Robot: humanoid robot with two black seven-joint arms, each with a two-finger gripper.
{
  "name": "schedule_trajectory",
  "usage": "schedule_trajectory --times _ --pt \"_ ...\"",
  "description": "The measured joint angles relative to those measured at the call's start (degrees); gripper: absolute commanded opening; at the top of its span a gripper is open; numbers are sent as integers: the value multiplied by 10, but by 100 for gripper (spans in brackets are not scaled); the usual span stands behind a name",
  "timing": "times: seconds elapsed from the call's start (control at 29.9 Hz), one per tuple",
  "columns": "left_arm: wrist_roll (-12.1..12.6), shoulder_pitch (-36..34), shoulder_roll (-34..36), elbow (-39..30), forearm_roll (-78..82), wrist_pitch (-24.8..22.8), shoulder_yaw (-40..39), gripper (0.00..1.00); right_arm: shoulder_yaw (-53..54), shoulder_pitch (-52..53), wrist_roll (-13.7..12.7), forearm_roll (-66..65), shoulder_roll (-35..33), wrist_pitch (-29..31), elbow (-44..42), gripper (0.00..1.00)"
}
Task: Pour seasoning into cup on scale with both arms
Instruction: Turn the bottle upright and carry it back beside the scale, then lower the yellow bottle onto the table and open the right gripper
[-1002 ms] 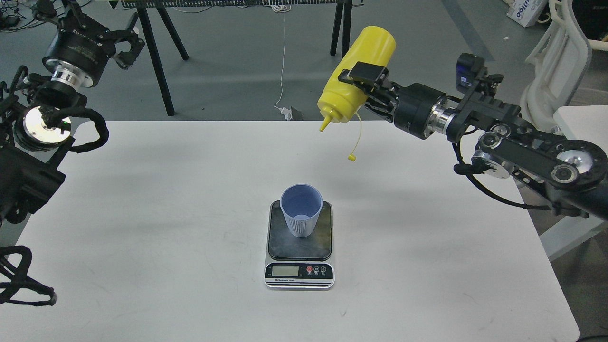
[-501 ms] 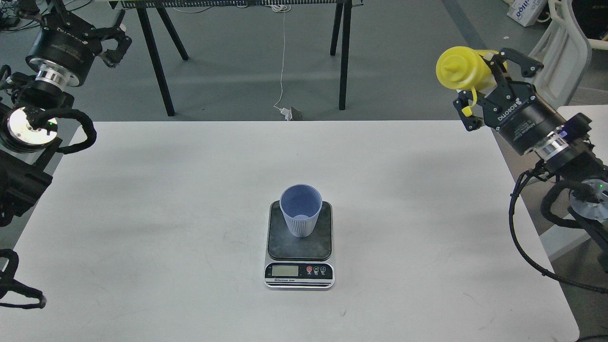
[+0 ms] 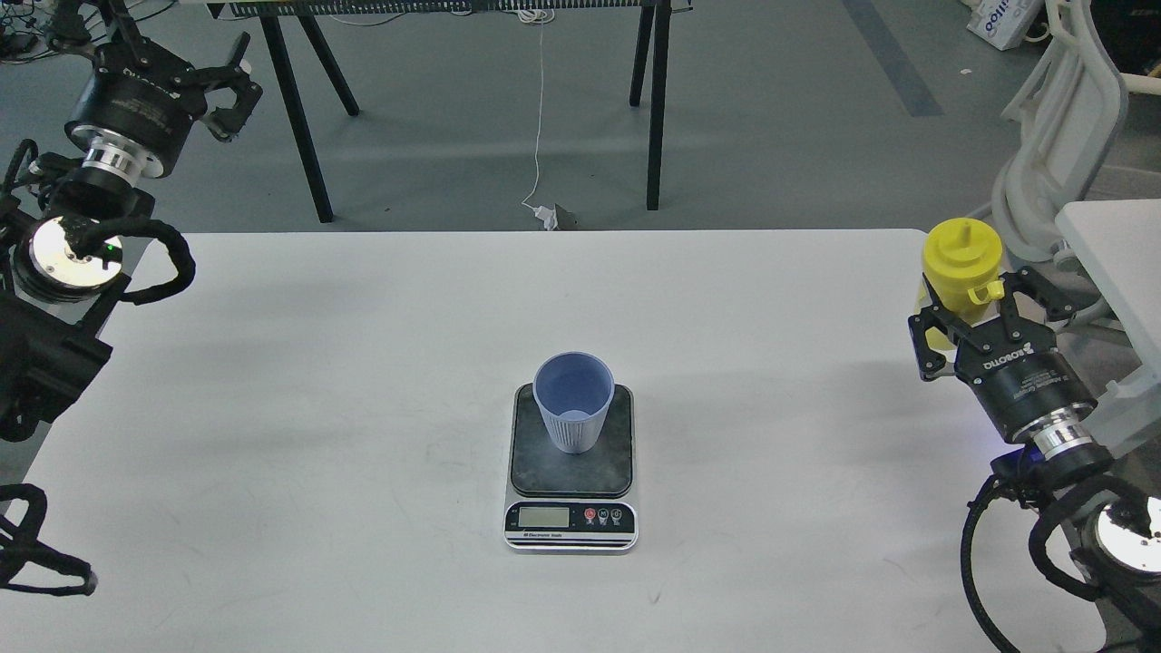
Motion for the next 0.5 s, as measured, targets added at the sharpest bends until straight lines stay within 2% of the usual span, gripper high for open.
schedule_trajectory --times 0.2,0.33,0.5 --pt "2 -1 -1 0 1 0 3 100 0 -36 1 -2 78 0 -1 42" --pt "3 -3 -1 -2 1 8 4 100 -3 -46 1 -4 98 0 -11 44" --pt "3 -3 2 -41 1 30 2 100 -9 -51 -3 -5 103 0 -38 45"
